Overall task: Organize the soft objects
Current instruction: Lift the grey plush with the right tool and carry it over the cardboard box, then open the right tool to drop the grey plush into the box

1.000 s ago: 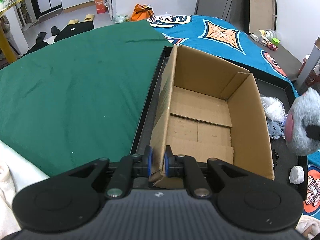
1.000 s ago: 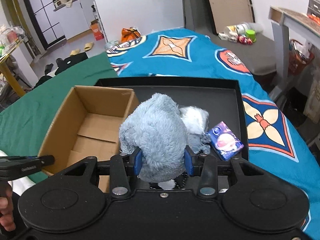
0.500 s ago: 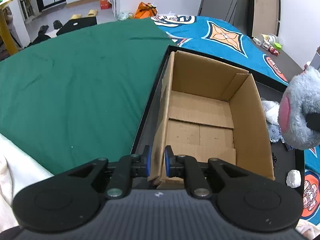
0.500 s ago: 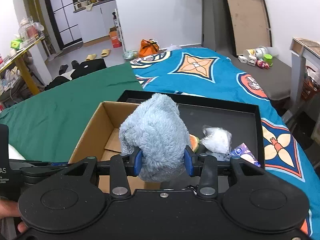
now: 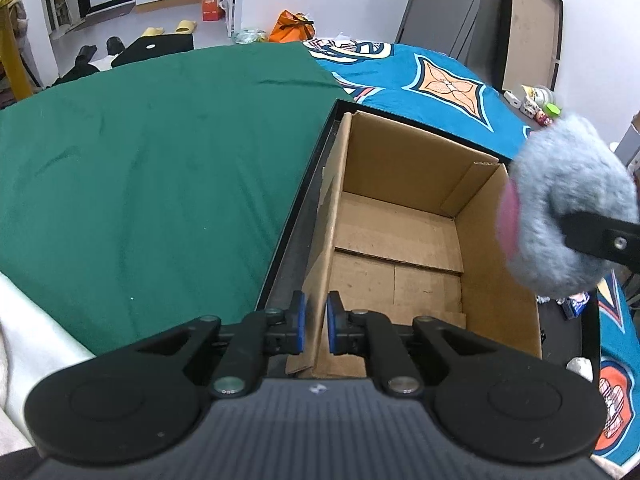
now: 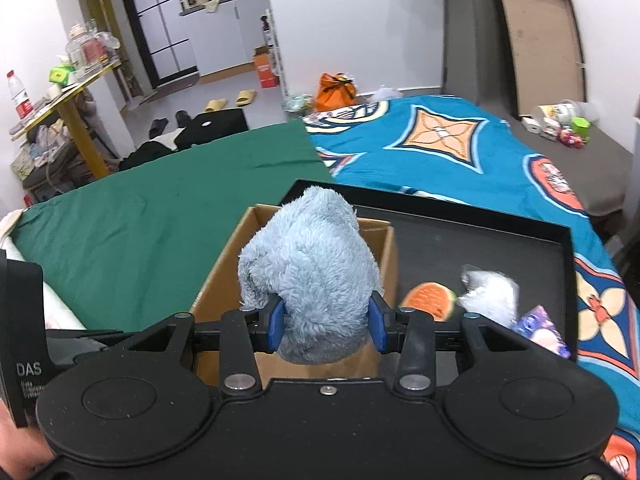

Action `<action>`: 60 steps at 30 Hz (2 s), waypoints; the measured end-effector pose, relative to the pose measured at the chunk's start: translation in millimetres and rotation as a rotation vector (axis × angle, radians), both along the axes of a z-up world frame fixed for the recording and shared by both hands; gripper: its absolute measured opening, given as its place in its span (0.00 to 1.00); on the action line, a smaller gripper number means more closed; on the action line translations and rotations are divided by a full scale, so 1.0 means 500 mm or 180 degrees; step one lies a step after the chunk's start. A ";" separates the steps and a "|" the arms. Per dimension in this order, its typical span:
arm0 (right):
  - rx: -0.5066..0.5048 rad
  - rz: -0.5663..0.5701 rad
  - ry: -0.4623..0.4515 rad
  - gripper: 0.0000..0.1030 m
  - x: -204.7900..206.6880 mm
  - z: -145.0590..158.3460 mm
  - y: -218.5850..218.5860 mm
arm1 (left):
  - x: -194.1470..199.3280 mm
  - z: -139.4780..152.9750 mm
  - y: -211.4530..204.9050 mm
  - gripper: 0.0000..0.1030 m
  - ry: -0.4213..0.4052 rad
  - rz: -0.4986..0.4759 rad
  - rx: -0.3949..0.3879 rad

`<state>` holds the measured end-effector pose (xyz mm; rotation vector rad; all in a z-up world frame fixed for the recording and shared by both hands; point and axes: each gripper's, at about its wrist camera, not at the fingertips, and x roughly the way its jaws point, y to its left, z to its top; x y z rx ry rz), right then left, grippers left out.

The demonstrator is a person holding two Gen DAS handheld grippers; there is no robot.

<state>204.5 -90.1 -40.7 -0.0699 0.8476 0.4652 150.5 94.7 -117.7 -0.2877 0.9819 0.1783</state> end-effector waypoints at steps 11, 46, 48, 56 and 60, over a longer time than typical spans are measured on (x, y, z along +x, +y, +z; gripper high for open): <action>-0.0070 0.0222 0.0161 0.40 0.052 -0.024 0.091 | -0.006 -0.006 0.012 0.10 -0.0082 0.0079 -0.0075; -0.0072 -0.0559 0.0173 0.61 0.047 -0.058 -0.136 | -0.017 0.020 0.006 0.65 -0.0275 0.0128 0.0117; -0.0122 -0.0531 0.0234 0.62 0.051 -0.060 -0.151 | -0.015 0.022 0.009 0.67 -0.0287 0.0138 0.0083; -0.0292 -0.0349 0.0397 0.68 0.083 -0.068 -0.207 | -0.005 0.029 -0.001 0.76 -0.0174 0.0144 0.0211; -0.0346 -0.0248 0.0454 0.68 0.102 -0.079 -0.227 | 0.006 0.030 -0.015 0.76 -0.0029 0.0133 0.0317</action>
